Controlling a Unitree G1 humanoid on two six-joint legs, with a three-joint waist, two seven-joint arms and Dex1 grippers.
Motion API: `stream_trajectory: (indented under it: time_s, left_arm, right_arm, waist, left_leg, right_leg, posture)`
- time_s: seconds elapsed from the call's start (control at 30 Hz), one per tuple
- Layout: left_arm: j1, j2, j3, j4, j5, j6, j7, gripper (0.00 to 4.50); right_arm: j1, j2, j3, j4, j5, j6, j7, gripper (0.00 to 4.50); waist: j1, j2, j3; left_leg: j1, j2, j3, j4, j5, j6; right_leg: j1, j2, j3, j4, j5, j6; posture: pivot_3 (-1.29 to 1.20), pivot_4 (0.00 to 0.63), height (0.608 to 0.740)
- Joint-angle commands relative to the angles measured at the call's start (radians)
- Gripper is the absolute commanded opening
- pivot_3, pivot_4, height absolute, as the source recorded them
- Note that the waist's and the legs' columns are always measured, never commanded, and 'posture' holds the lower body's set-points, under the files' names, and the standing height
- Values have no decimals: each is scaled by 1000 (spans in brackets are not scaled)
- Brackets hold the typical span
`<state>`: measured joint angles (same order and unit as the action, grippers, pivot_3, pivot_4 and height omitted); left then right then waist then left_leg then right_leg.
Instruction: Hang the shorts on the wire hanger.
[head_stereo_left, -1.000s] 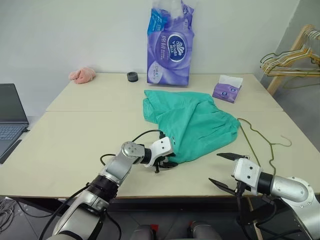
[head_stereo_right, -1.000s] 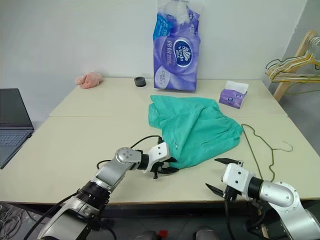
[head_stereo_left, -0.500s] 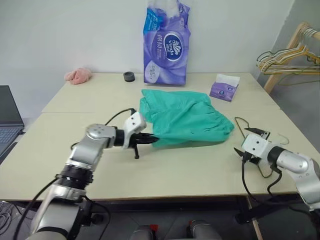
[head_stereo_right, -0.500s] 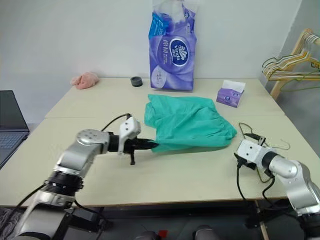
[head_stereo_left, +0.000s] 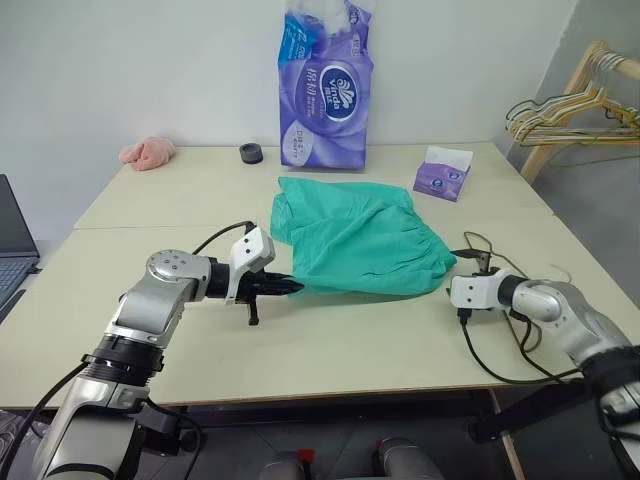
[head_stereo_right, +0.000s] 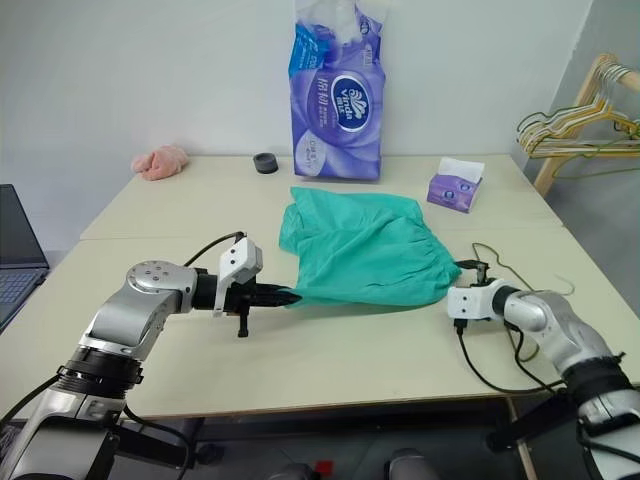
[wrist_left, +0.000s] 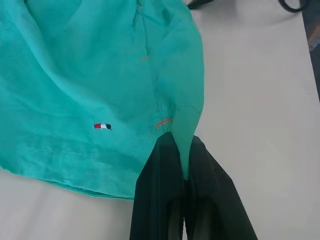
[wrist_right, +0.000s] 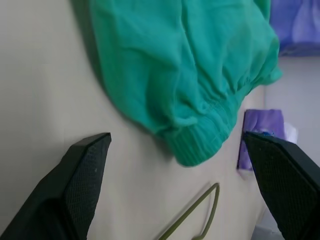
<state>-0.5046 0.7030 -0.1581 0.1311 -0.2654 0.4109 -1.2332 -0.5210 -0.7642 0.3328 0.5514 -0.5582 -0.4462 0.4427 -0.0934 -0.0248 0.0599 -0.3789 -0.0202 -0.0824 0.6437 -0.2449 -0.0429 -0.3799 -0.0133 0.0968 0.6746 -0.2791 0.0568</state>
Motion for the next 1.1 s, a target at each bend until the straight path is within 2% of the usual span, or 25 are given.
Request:
stream_trajectory:
  time_s: [0.03, 0.23, 0.3, 0.37, 0.6, 0.7, 0.87, 0.97, 1.1]
  left_arm:
    - [-20, 21, 38, -12, -16, 1, -6, 33]
    - [-23, 30, 38, 11, -9, -11, -11, 33]
    - [-23, 34, 33, 21, -2, -20, -13, 0]
    - [-23, 35, 31, 29, 3, -27, -14, 0]
    - [-8, 48, 31, 58, 19, -45, -21, 0]
    - [0, 66, 26, 99, 31, -54, -42, 0]
    - [47, 129, -8, 155, 68, -89, -117, 0]
    - [134, 208, -22, 143, 64, -128, -234, 0]
    - [201, 256, -14, 65, 11, -71, -312, 0]
  right_arm:
    - [-95, 26, 31, 96, -65, -62, -93, 4500]
    - [-205, 75, 108, 279, -153, -107, -193, 4500]
    - [-231, 88, 122, 328, -166, -113, -211, 4112]
    - [-246, 94, 131, 361, -166, -121, -212, 3566]
    - [-250, 90, 128, 382, -148, -162, -192, 1072]
    - [-239, 75, 107, 329, -102, -184, -123, 36]
    - [-176, 33, 70, 121, 49, -159, 120, 36]
    - [-52, -33, 38, -187, 194, -21, 338, 36]
    - [73, -99, 9, -470, 283, 163, 499, 36]
  waist:
    - [-2, 0, 0]
    - [-7, 0, 0]
    - [-12, 0, 0]
    - [-14, 0, 0]
    - [-21, 0, 0]
    - [-22, 0, 0]
    - [-29, 0, 0]
    - [-28, 1, 1]
    - [-20, 4, 3]
  left_leg:
    - [0, 0, 0, 0, 0, 0]
    - [0, -1, -1, 0, 0, 0]
    - [0, -1, -1, 0, 0, 0]
    - [0, -1, -1, 0, 0, 0]
    - [0, -1, -2, 0, 0, 0]
    - [1, -1, -2, 0, 0, 0]
    - [1, -1, -3, 0, -1, 1]
    - [0, 1, -8, 0, -1, 2]
    - [0, 5, -11, 1, -2, 3]
  right_leg:
    - [0, 0, 0, 0, 0, 0]
    - [0, -1, 0, 2, 0, 0]
    - [0, -1, 0, 2, 0, 0]
    - [0, -1, -1, 2, 0, -1]
    - [0, -1, -1, 3, 0, -1]
    - [0, -1, -1, 3, 0, -1]
    - [0, -1, -1, 4, -1, 0]
    - [0, -2, -2, 4, -1, 0]
    - [0, -2, -4, 4, -2, 0]
  posture:
    - [-70, 24, 740]
    - [-69, 21, 740]
    - [-67, 23, 740]
    - [-66, 23, 740]
    - [-70, 24, 740]
    - [-69, 25, 740]
    - [-65, 31, 740]
    - [-71, 36, 740]
    - [-69, 37, 740]
